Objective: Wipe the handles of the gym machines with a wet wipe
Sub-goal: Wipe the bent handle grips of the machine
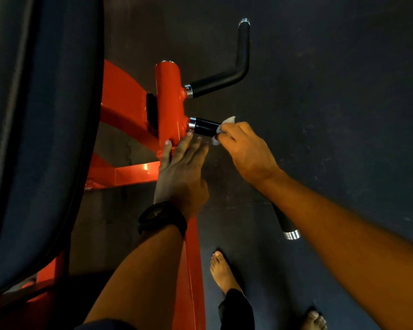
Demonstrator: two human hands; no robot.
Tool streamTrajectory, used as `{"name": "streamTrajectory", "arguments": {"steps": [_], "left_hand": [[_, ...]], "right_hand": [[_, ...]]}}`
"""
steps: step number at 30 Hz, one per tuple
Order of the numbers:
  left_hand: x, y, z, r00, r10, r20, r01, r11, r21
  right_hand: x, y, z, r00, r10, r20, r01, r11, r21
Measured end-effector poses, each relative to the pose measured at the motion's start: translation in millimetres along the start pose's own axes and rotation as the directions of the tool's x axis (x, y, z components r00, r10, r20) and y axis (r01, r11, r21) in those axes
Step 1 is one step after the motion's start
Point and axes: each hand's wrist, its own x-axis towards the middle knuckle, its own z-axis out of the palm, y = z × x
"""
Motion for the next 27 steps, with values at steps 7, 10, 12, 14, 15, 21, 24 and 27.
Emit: {"name": "streamTrajectory", "arguments": {"steps": [7, 10, 12, 14, 15, 21, 24, 27], "left_hand": [[1, -2, -1, 1.000, 0.002, 0.027, -0.002, 1.000, -0.017], [1, -2, 0, 0.999, 0.007, 0.034, -0.006, 1.000, -0.017], [1, -1, 1, 0.999, 0.004, 0.033, -0.003, 1.000, -0.011], [0, -2, 2, 1.000, 0.005, 0.023, -0.004, 1.000, -0.021], [0, -2, 1, 1.000, 0.005, 0.017, -0.004, 1.000, -0.029], [0, -1, -1, 0.999, 0.019, 0.034, -0.019, 1.000, 0.010], [-1, 0, -3, 0.997, 0.028, 0.072, -0.031, 0.999, 0.041], [-2, 3, -4, 0.996, 0.046, 0.080, -0.052, 0.996, 0.077]], "right_hand": [[37, 16, -16, 0.872, 0.397, 0.286, -0.451, 0.879, 0.156], [19, 29, -21, 0.778, 0.520, 0.352, -0.585, 0.804, 0.107], [11, 26, -21, 0.786, 0.535, 0.308, -0.596, 0.789, 0.149], [-4, 20, -23, 0.816, 0.542, 0.199, -0.575, 0.795, 0.193], [-14, 17, -26, 0.803, 0.581, 0.134, -0.596, 0.774, 0.213], [-27, 0, -29, 0.836, 0.543, 0.079, -0.541, 0.840, -0.041], [-38, 7, -43, 0.839, 0.541, 0.059, -0.540, 0.841, -0.029], [-72, -13, -46, 0.856, 0.517, -0.011, -0.516, 0.854, -0.061]]}}
